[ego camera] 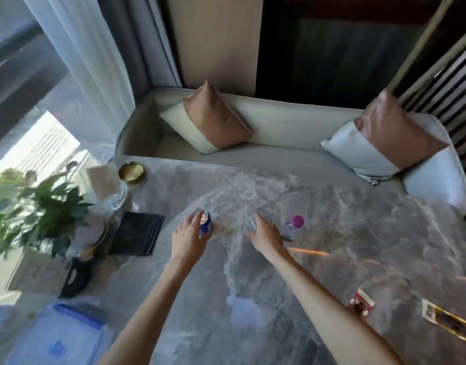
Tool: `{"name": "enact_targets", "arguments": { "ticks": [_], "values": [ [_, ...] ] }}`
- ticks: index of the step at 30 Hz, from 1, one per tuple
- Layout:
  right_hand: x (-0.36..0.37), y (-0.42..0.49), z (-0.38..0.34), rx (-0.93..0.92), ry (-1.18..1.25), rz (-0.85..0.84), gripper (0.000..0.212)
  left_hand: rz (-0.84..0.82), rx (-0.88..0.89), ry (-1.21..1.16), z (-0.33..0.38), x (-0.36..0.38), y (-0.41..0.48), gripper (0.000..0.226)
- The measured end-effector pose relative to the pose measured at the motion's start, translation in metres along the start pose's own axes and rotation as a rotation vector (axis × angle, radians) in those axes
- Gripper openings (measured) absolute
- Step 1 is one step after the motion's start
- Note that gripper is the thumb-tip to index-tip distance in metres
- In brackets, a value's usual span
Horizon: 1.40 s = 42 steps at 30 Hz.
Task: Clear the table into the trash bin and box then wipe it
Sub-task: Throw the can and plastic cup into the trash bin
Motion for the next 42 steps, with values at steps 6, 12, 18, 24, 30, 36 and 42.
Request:
{"name": "enact_targets", "arguments": {
  "ticks": [6, 12, 18, 24, 30, 36, 42],
  "values": [
    [0.032, 0.051, 0.022, 0.258, -0.091, -0.078, 0.079, -0.244, 0.000, 0.110, -0.024, 0.056, 0.056, 0.085],
    [0.050, 0.054, 0.041, 0.238, -0.170, -0.112, 0.070, -0.218, 0.114, 0.015, -0.037, 0.084, 0.069, 0.056],
    [0.063, 0.021, 0.035, 0.120, 0.035, -0.170, 0.068, -0.133, 0.078, -0.117, -0.054, 0.085, 0.039, 0.050],
    [0.044, -0.056, 0.036, 0.149, 0.739, -0.094, 0.080, 0.057, -0.012, -0.366, -0.068, 0.033, -0.042, 0.060],
    [0.050, -0.171, 0.064, 0.311, 1.225, -0.119, 0.072, 0.312, -0.083, -0.441, -0.080, -0.002, -0.195, 0.066],
    [0.080, -0.261, 0.083, 0.282, 1.261, -0.369, 0.069, 0.386, -0.314, -0.538, -0.111, 0.017, -0.357, 0.078],
    [0.092, -0.306, 0.066, 0.231, 1.184, -0.494, 0.064, 0.565, -0.574, -0.560, -0.148, 0.030, -0.484, 0.080]
  ]
}}
Point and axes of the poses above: each hand's wrist, its own y-axis towards the middle knuckle, its own x-axis out of the palm, z = x × y, the point moved 7 cm from there along y, towards the middle knuckle, and after that the axes turned 3 degrees about y, right-handed, at the moved point
